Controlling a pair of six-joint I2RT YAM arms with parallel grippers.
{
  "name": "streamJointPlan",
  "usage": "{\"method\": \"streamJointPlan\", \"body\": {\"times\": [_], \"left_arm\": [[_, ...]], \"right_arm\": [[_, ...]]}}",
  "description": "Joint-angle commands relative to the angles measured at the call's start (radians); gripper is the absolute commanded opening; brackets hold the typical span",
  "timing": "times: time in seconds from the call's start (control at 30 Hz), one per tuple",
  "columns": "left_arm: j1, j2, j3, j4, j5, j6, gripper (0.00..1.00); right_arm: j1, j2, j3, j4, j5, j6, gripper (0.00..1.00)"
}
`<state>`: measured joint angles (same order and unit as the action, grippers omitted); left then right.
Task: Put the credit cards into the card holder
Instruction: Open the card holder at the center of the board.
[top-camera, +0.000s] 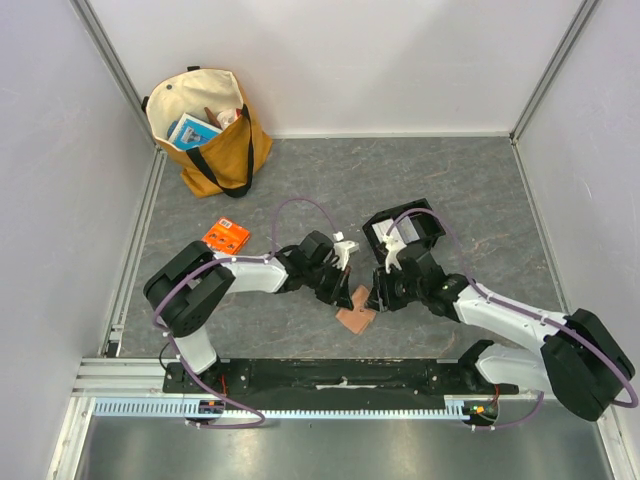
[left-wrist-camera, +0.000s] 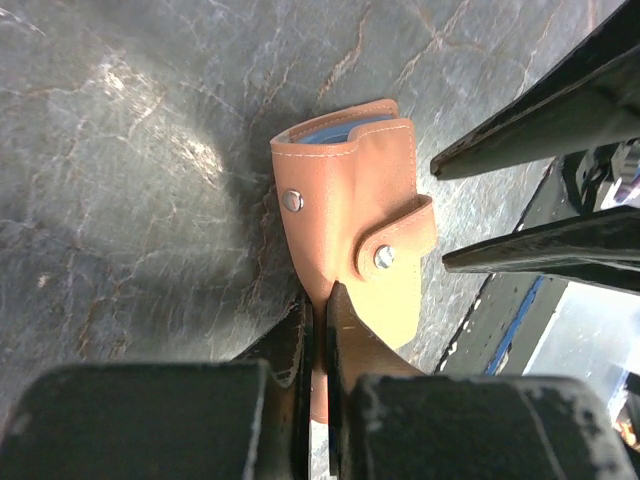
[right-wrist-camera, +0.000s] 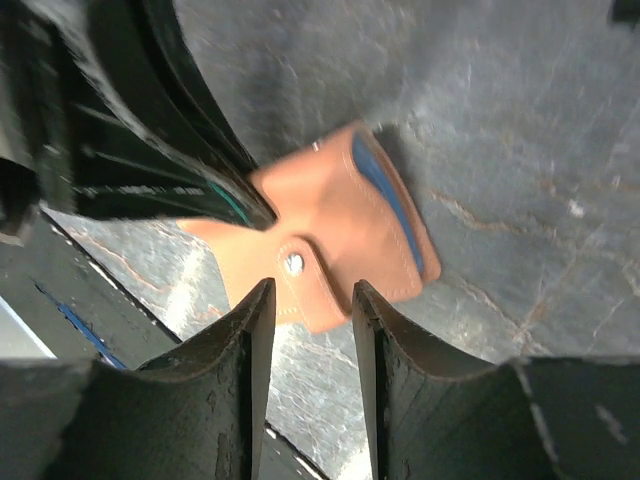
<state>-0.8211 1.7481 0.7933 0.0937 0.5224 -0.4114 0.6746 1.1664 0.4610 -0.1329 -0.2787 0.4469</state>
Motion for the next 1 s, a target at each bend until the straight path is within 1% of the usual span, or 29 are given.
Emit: {"method": "streamJointPlan", "body": {"times": [0.0,0.1,0.17,0.23,0.33,0.5,0.67,0.8,0.9,0.93,0.97], "left_arm": [[-0.018,0.021,0.007,-0.302,-0.081,0.178,0.02],[-0.018,0.022,0.026,-0.344,-0.071,0.213,0.02],[-0.019,0.027,0.033,-0.345,-0.073,0.221,0.02],[-0.016,0.031,0.038,-0.351,-0.088,0.221,0.02],[-0.015,0.033,0.04,-0.348,-0.093,0.221,0.02],[-0.009,0.037,0.043,-0.341,-0.102,0.22,0.02],[0.003,0.044,0.046,-0.327,-0.128,0.197,0.02],[0.022,0.036,0.044,-0.308,-0.136,0.172,0.02],[0.022,0.034,0.04,-0.295,-0.137,0.155,0.02],[0.023,0.034,0.037,-0.287,-0.14,0.146,0.02],[0.022,0.034,0.034,-0.279,-0.145,0.137,0.02]], "right_arm": [[-0.004,-0.005,0.076,0.03,0.01,-0.068,0.44],[-0.015,0.056,0.073,0.099,-0.052,-0.077,0.45],[-0.015,0.13,0.085,0.105,-0.126,-0.083,0.42],[-0.015,0.167,0.07,0.124,-0.172,-0.067,0.41],[-0.015,0.153,0.021,0.168,-0.226,-0.051,0.41],[-0.015,0.139,-0.027,0.168,-0.316,-0.03,0.41],[-0.013,0.199,-0.021,0.101,-0.321,-0.016,0.36],[0.0,0.26,-0.007,0.122,-0.401,-0.025,0.37],[0.045,0.303,0.016,0.105,-0.373,-0.045,0.36],[0.065,0.317,0.027,0.101,-0.36,-0.051,0.33],[0.081,0.334,0.037,0.098,-0.341,-0.054,0.32]]}}
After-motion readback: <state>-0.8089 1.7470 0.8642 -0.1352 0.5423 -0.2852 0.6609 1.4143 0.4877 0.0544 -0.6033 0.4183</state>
